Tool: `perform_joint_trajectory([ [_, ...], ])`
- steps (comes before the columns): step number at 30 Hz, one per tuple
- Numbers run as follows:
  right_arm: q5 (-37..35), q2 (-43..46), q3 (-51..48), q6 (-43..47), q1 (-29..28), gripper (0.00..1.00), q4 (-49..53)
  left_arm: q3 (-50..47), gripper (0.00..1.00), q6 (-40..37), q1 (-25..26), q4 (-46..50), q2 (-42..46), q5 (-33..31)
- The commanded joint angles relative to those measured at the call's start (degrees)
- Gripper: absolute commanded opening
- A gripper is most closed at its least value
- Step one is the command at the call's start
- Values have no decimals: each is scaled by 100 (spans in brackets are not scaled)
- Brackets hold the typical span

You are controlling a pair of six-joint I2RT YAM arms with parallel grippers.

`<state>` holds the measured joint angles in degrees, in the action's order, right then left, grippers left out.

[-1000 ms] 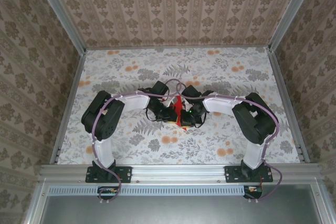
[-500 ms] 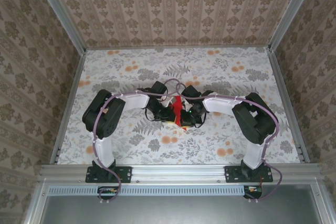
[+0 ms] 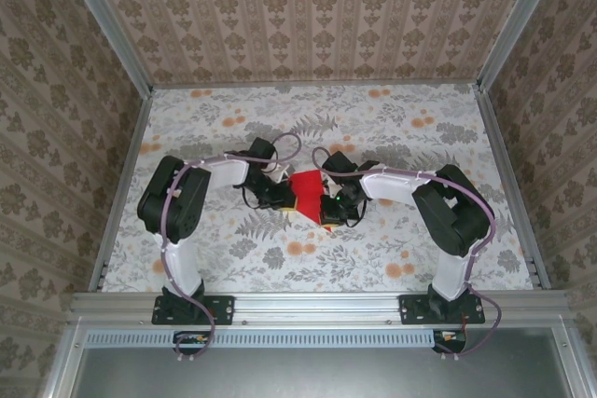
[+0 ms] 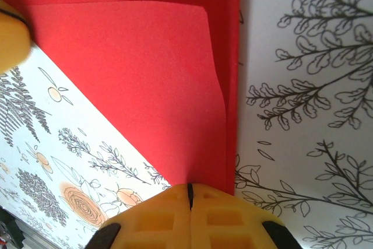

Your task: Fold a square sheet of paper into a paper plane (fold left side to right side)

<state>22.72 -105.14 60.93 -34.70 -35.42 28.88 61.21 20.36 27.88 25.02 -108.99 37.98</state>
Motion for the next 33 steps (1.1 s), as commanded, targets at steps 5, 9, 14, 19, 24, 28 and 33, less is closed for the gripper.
perform_joint_trajectory([
  [5,-257,37,-181,43,-9,0,341,-7,1,-256,-471,410,238,-750],
  [9,-219,603,-342,-17,-5,6,-323,-107,8,-69,-472,381,795,-638],
  [14,-800,1221,-306,388,56,32,-335,-461,24,448,-471,124,1400,-417],
  [19,-1079,1108,-220,1119,175,52,-363,-971,38,1268,-437,-494,1661,-221],
  [24,-770,651,-1,1535,176,57,-766,-1338,42,1991,-372,-1266,1580,45],
  [28,-559,156,259,1649,198,55,-896,-1367,43,2288,-307,-1541,1397,94],
  [33,-402,-75,351,1611,220,48,-1096,-1362,47,2506,-209,-1815,1207,128],
])
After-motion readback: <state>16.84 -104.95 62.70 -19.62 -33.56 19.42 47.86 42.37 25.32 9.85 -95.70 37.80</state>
